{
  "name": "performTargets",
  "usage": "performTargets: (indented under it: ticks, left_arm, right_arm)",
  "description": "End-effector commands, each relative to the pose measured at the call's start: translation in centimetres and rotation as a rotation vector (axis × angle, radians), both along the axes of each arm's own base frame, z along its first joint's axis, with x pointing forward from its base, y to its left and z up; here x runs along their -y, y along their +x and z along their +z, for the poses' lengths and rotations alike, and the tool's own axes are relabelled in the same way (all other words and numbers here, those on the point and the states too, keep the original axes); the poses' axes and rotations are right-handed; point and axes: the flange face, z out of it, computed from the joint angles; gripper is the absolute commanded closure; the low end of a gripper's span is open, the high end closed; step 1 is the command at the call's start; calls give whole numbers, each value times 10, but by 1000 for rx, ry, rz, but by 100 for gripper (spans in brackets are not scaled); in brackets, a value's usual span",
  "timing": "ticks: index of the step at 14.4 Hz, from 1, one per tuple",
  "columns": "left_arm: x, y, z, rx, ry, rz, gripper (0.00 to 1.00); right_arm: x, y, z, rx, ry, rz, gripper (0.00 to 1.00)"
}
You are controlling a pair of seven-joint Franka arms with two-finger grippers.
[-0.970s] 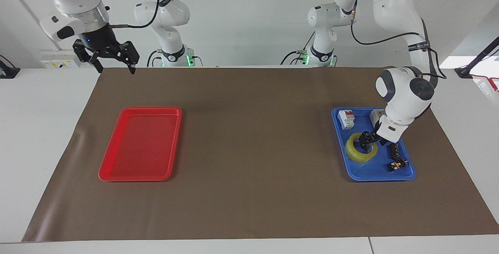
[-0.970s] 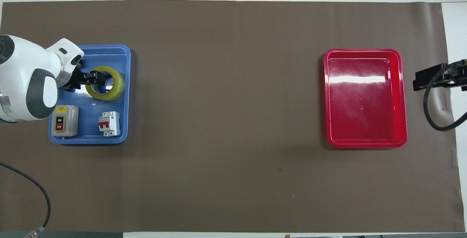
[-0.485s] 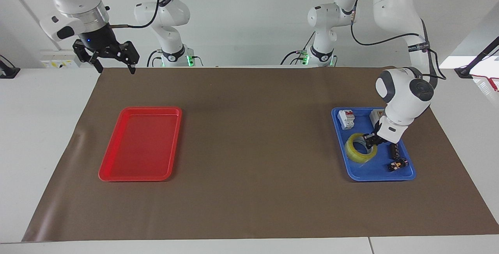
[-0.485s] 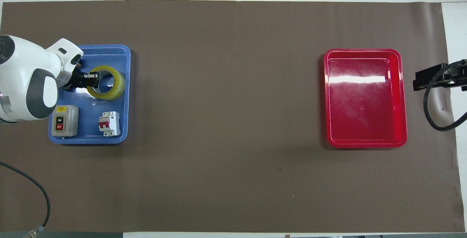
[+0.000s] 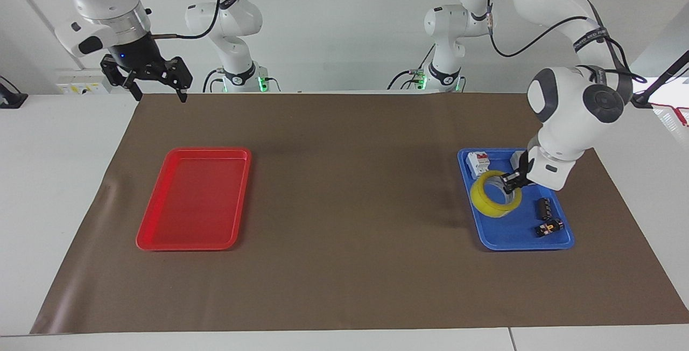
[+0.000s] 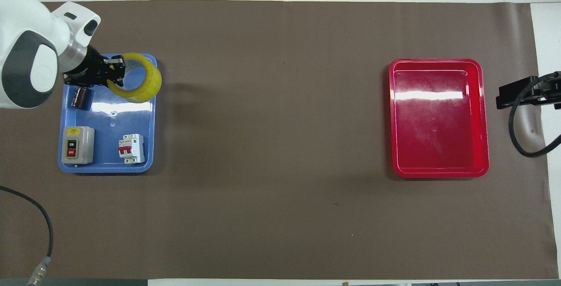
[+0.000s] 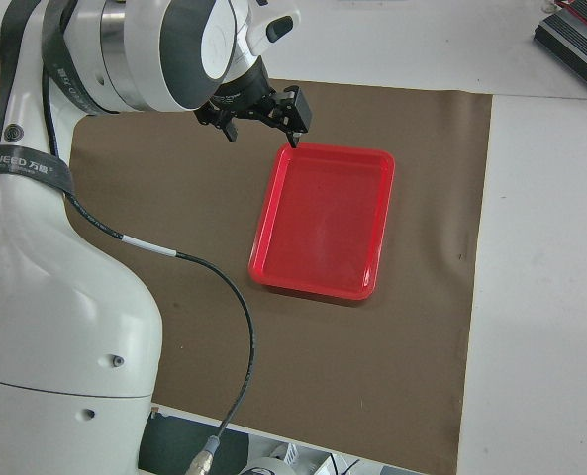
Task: Place and move tape with both arms
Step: 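Lift the tape with the left gripper and set it mid-table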
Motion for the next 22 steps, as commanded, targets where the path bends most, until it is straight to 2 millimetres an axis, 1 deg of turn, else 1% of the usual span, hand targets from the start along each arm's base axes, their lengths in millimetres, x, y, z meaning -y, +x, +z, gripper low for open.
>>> performTargets:
  ticks: [1,2,3,5,6,7,8,9,10,13,14,15,16,17,18,19,20,21,22]
  left_arm:
    - [110,-17,-6,12,1,71,100]
    - [154,-33,-13,6,5,67,100]
    - [193,-48,-34,-16,26,70,100]
    - [263,-71,-78,-3,29,92,100]
    - [282,-76,-97,14,16,99,100]
    - [292,-76,-108,28,-5,102,100]
    - [294,-75,-109,44,-22,103,100]
    - [295,-76,-112,43,-23,103,100]
    - [294,-80,-118,32,-12,100,100]
    - [294,-84,-126,28,-8,96,100]
    - [293,-85,-127,24,-5,96,79]
    - [292,-85,-127,25,-3,98,14]
    - [292,-85,-126,21,10,94,0]
    - [290,-84,-119,16,16,96,0]
    - [284,-80,-106,14,23,106,0]
    - [269,-76,-84,12,34,126,0]
    - [244,-73,-53,17,43,147,0]
    - [205,-66,-26,18,45,182,0]
    - [165,-62,7,21,41,176,0]
  right_arm:
    - [4,-3,1,2,12,15,0]
    - [5,-3,1,2,13,14,0]
    - [5,-4,1,2,13,11,0]
    - [12,-5,0,-7,14,-3,0]
    - [12,-5,0,-9,14,-3,0]
    - [10,-6,0,-15,14,3,0]
    - [12,-13,3,-50,12,-1,0]
    - [14,-25,6,-87,14,-8,0]
    - [14,-30,4,-108,15,-9,0]
    - [13,-30,2,-109,15,-7,0]
    - [13,-30,2,-109,15,-7,0]
    - [13,-27,3,-89,13,-8,0]
    - [14,-15,9,-8,14,-8,0]
    - [14,-6,13,67,13,-10,0]
    - [17,-5,14,82,13,-16,0]
    - [23,-4,16,94,12,-20,0]
    - [26,-4,14,95,19,-24,0]
    - [23,-6,4,81,33,-25,0]
    - [18,-6,-1,125,48,-20,0]
